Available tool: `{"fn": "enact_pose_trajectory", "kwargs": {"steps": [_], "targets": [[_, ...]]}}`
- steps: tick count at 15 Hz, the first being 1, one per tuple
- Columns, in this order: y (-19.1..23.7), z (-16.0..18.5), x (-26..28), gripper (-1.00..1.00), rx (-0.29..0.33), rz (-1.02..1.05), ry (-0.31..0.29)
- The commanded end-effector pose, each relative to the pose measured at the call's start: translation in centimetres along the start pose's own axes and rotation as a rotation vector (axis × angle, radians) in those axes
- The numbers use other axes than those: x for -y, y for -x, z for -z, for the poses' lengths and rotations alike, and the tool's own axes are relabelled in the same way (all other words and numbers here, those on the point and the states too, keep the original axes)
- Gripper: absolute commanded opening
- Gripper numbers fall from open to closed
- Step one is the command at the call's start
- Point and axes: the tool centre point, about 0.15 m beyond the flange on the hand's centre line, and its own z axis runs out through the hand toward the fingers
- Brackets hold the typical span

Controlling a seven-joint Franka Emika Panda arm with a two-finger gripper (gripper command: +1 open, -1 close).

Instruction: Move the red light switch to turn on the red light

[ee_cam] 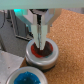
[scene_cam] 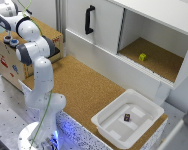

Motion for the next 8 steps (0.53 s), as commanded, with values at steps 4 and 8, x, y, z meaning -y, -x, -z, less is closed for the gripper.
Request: {"fn": "enact_pose_trajectory", "kwargs": {"steps": [4, 8], "targets": [[-2.7, -2.8, -1.3, -1.00, 0.161, -0.032, -0.008], [-2.5, -4.2, -1.0, -1.00, 0.171, -0.056, 0.006]]}}
